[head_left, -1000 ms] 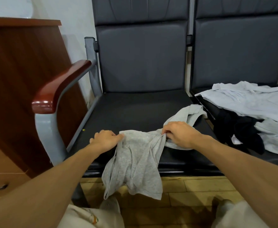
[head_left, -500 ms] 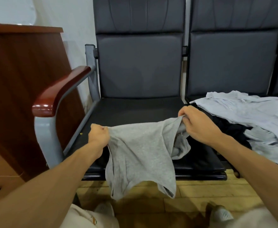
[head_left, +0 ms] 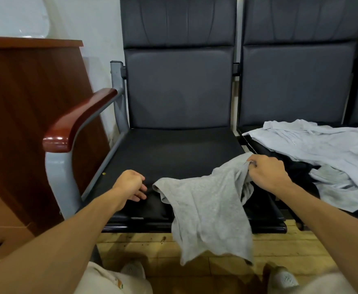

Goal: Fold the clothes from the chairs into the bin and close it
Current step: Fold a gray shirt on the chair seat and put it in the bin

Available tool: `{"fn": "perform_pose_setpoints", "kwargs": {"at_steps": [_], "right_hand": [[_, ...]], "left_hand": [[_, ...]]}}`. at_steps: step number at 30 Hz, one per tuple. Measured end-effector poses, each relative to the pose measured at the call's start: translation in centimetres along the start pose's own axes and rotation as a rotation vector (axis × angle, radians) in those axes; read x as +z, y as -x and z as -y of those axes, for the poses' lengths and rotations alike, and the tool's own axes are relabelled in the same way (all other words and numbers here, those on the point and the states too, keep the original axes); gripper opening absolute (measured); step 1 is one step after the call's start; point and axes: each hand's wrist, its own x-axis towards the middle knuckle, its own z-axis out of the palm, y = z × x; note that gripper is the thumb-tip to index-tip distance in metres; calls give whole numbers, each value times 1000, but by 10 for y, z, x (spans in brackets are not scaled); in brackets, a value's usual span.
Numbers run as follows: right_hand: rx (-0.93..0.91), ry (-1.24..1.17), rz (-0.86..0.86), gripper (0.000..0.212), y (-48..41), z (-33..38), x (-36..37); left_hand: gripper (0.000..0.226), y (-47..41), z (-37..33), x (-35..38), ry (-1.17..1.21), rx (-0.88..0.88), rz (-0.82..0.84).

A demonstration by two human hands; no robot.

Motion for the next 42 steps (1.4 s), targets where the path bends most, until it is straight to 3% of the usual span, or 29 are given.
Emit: {"fn": "perform_pose_setpoints", "kwargs": {"at_steps": [5,9,12,16,18,21,24,30,35,39,42], "right_hand": [[49,-13,10,31,-5,4,1],[58,-94,29,35,-6,6,0],[70,-124,15,34,-5,7,-2],[70,-182,-106,32,-2,10,-5],[63,-208,-137,32,-2,12,-6],[65,-182,-93,33,-1,13,-6],[119,-191,-112,34,1,7,-7],[189,-189,-191,31,2,4,-12],[203,-168,-172,31,2,6,-9],[247,-160,-158,30,-1,8,-7],[260,-166,-126,29,-1,7,-6]], "left_hand": [[35,-8,-4,15,-385,50,56],[21,-14,-7,24,-443,79,137],[25,-14,-10,26,-279,89,70],[17,2,-31,22,120,251,-335],[9,12,-41,19,306,375,-416],[5,24,-40,19,335,455,-269],[4,22,-30,15,328,386,-147],[14,7,-17,3,301,314,-218],[39,7,-19,3,192,318,-308],[29,14,-18,-1,250,353,-45],[19,13,-10,-4,132,376,69]]}}
